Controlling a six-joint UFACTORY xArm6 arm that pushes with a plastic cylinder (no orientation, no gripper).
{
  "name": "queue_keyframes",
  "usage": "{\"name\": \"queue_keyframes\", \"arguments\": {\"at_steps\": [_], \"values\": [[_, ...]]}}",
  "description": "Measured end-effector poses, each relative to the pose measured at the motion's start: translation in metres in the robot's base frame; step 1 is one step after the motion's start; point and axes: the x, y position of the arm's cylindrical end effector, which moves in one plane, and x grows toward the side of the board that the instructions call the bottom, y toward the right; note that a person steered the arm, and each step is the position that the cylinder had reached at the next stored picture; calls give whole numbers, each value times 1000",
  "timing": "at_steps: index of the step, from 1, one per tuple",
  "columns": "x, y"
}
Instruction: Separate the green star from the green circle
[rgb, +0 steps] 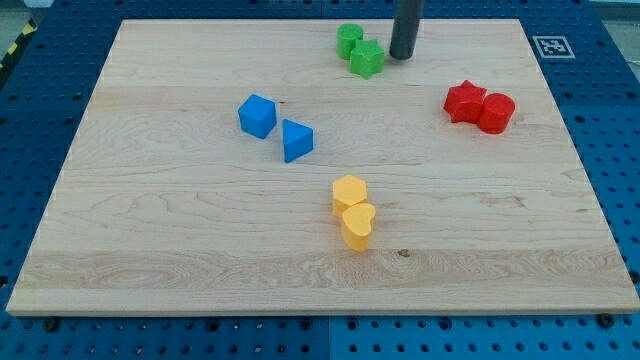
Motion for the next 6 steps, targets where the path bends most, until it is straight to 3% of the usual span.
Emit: {"name": "queue_keyframes", "arguments": {"at_steps": [3,6], "values": [[6,-86],[30,-23]]}}
